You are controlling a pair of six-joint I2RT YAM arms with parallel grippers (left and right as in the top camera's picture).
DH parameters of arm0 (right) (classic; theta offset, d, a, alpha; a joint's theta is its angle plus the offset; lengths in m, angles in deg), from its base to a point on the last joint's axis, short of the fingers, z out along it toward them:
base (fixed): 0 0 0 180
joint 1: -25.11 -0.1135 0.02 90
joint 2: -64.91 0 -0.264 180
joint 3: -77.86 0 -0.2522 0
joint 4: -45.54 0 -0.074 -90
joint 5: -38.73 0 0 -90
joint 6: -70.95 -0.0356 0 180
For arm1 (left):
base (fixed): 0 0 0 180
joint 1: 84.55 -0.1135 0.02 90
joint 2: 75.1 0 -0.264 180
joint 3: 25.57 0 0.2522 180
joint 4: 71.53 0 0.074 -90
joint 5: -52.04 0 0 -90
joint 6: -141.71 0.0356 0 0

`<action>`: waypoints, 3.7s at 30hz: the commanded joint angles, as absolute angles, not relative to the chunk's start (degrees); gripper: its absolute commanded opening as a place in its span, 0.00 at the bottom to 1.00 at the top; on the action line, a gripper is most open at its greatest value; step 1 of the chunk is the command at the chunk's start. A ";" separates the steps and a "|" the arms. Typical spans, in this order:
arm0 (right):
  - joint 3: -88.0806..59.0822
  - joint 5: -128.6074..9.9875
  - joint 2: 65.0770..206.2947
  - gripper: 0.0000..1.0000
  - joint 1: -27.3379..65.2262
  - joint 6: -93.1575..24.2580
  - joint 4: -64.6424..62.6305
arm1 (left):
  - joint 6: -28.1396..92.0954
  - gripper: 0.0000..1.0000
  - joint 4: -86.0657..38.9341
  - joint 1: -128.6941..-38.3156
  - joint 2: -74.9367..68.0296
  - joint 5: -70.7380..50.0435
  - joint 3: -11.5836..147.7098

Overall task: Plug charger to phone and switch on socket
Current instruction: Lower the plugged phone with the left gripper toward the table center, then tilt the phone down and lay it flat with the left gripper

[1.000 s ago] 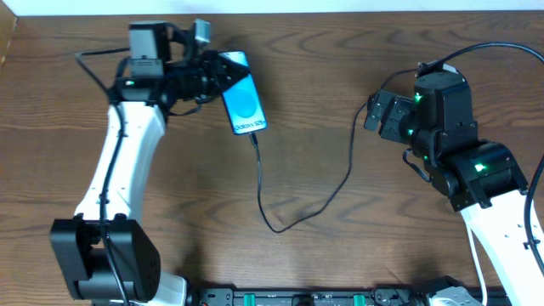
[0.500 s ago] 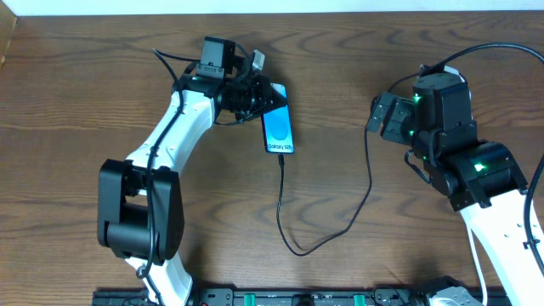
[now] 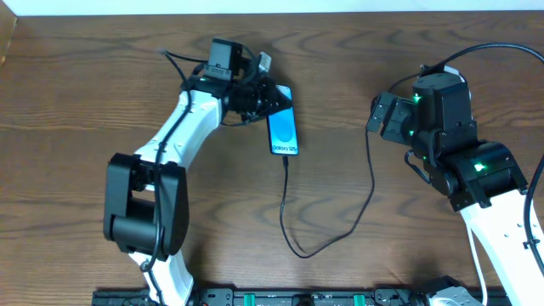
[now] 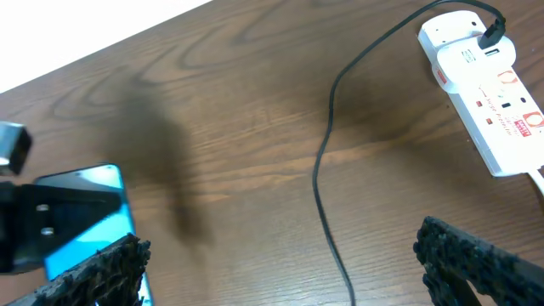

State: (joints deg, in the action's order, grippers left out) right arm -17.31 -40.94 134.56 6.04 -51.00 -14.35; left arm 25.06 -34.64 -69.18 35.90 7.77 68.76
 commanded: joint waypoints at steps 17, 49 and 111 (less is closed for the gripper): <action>-17.26 -39.93 136.42 0.99 5.93 -50.30 -15.42 | 25.52 0.07 -36.10 -60.94 37.71 -1.60 69.35; -17.26 -40.48 138.43 0.99 5.95 -51.39 -15.42 | 20.99 0.07 -37.72 -60.19 48.56 -1.12 69.33; -17.26 -40.92 138.43 0.99 5.95 -51.39 -15.81 | 21.02 0.89 -37.30 -60.22 48.56 -1.19 69.35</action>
